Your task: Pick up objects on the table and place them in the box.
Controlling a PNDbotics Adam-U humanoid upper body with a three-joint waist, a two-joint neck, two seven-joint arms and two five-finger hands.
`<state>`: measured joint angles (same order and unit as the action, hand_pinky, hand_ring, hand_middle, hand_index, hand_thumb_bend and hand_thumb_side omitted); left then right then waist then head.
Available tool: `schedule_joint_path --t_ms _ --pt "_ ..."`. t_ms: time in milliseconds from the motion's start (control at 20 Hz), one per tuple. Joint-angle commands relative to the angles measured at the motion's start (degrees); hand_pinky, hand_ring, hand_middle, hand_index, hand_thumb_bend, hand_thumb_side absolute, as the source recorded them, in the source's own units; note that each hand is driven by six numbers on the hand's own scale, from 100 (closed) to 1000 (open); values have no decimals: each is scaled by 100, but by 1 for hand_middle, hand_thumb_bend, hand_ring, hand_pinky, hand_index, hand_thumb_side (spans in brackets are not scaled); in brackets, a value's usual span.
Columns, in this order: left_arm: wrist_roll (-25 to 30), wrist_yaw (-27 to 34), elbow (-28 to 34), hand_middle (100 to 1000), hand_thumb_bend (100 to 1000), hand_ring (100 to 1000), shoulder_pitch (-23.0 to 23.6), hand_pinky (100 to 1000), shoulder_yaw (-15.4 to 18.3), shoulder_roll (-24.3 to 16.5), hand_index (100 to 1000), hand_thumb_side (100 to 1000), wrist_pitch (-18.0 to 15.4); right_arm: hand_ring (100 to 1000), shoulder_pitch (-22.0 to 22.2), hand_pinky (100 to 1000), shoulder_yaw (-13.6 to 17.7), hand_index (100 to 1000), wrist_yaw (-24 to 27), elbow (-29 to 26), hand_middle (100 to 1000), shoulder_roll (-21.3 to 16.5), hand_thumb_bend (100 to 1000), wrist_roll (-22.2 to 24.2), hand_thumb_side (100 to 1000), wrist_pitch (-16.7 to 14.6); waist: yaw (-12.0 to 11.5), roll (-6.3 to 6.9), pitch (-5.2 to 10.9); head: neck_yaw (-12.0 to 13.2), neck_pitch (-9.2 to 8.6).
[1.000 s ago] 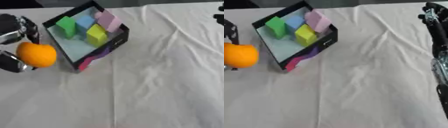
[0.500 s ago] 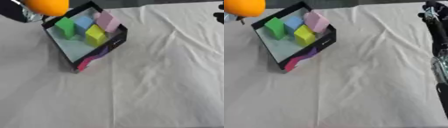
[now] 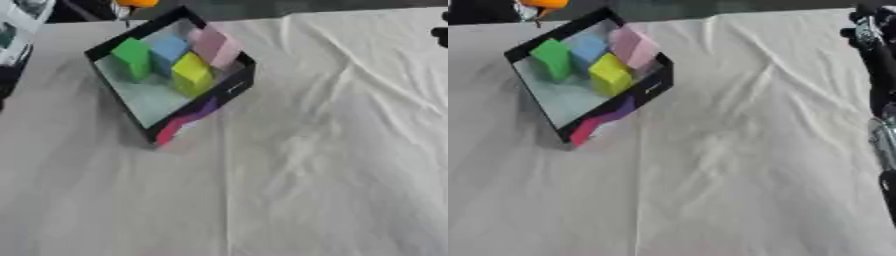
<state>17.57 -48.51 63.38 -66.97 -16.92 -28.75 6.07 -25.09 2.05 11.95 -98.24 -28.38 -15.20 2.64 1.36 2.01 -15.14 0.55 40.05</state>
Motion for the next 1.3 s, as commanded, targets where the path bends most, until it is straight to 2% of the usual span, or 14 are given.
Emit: schedule_joint_path --t_ms 50,350,450,700,800,850,900,950,1000,1050,1100,1150,1200,1300 --pt "-366 -456 -742 531 363 614 -276 635 277 298 545 100 -68 751 -118 866 6 796 46 -144 755 -39 100 39 638 -8 28 -38 85 101 -114" --pt "-862 -1239 -1803 523 346 604 -316 625 623 696 532 100 -6 750 -181 866 -35 795 66 -116 755 94 100 69 649 4 71 -88 40 238 -79" --pt "-1054 -1201 -1897 517 316 598 -294 621 694 742 528 100 -40 750 -169 866 -29 795 66 -111 755 99 100 60 640 5 55 -103 37 229 -79" --pt "-1495 -995 -1932 528 345 605 -299 623 700 788 555 100 -33 750 -189 866 -56 795 69 -119 755 116 100 84 648 9 39 -136 31 223 -112" --pt "-1483 -915 -1949 651 418 712 -280 704 681 813 701 100 -57 750 -193 866 -63 795 67 -119 755 118 100 93 648 13 32 -139 28 211 -112" --pt "-1433 -852 -1926 827 560 850 -271 825 673 825 879 339 -107 750 -191 866 -65 795 64 -119 755 116 100 96 648 15 29 -139 27 204 -105" --pt "-1407 -766 -1838 893 683 916 -258 873 675 838 945 538 -207 750 -188 867 -65 795 63 -119 755 114 100 96 648 16 23 -140 27 196 -98" --pt "-1399 -652 -1705 891 754 941 -244 905 697 849 982 807 -327 750 -181 867 -60 795 62 -119 755 111 100 92 649 17 17 -143 27 183 -96" --pt "-1415 -491 -1532 878 822 932 -246 899 739 851 977 895 -439 750 -170 867 -53 795 61 -119 755 106 100 84 649 19 9 -147 29 160 -91" --pt "-1464 -338 -1353 864 887 926 -264 893 760 826 966 918 -506 750 -160 867 -45 795 61 -119 755 100 100 76 647 18 1 -146 35 140 -84" --pt "-1569 -206 -1135 850 842 918 -294 882 757 781 950 849 -544 750 -150 866 -35 794 63 -121 754 93 100 65 646 14 -9 -142 42 125 -81" --pt "-1673 -39 -898 843 709 912 -310 873 746 726 936 848 -548 750 -143 866 -24 794 66 -122 754 87 100 53 654 11 -19 -137 53 114 -74" --pt "-1765 160 -640 837 694 907 -321 866 731 643 924 674 -525 750 -133 866 -13 795 69 -124 754 74 100 42 640 5 -34 -129 68 93 -53" --pt "-1905 686 -40 793 600 869 -289 833 721 431 866 594 -360 750 -111 866 12 795 74 -135 754 30 100 21 631 -9 -70 -107 107 41 -11"
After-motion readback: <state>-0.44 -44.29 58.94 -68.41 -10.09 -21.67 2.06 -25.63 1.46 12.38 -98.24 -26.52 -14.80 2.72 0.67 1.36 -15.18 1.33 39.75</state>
